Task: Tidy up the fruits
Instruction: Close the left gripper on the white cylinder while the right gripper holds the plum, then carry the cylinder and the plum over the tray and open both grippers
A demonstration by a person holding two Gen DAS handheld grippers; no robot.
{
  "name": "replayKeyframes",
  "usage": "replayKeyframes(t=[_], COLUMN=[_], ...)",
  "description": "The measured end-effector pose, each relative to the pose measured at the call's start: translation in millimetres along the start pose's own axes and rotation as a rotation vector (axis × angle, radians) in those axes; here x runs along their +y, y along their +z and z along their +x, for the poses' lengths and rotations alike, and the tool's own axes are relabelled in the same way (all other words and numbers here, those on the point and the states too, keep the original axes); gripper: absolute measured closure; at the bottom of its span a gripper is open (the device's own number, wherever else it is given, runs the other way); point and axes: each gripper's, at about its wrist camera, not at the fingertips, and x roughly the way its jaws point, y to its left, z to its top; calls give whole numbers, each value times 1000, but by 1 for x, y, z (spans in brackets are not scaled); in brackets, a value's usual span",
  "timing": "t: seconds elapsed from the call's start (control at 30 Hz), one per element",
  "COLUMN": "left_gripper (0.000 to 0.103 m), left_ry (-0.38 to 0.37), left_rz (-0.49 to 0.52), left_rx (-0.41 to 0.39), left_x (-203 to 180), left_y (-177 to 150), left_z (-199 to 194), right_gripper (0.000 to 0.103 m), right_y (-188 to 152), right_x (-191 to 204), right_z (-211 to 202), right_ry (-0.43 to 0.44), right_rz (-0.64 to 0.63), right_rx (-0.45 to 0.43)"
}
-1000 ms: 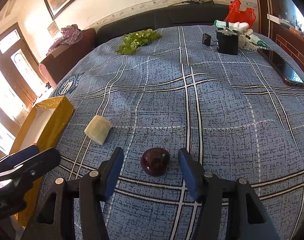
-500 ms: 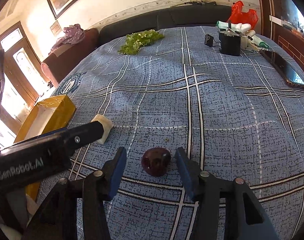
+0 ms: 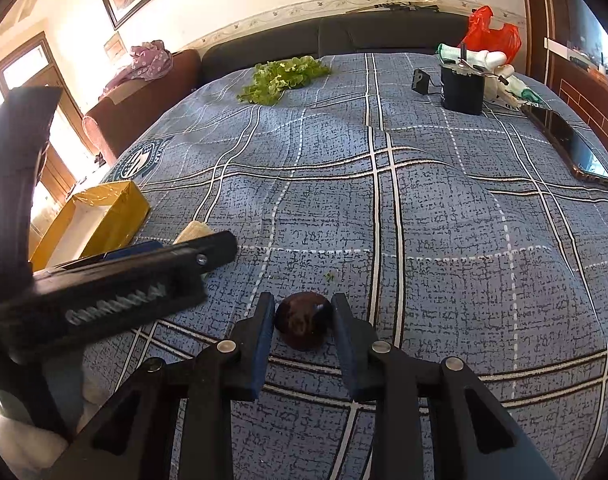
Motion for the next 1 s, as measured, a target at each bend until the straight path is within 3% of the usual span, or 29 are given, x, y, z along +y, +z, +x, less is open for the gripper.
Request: replayKeyframes(t=[0.03, 0.1, 0.2, 0.5, 1.0], left_gripper=[29, 62, 75, 75, 74], left_ry=[19, 35, 18, 9, -22], left_rz=[16, 29, 21, -23, -184], left_rx=[-10, -14, -23, -50, -178], left_x=[-2, -3, 1, 11, 74], left_y=[-1, -2, -2, -9, -54], left_z=[0, 2, 0, -22, -129], right_gripper=[72, 72, 72, 72, 72], right_y=[0, 0, 1, -1, -5], right_x=[0, 0, 0, 0, 4], right_z=[0, -1, -1, -5, -19], right_ry=[0, -1, -1, -25, -15], right_rz=[0, 1, 0, -4, 6], right_rx=[1, 1, 1, -16, -92])
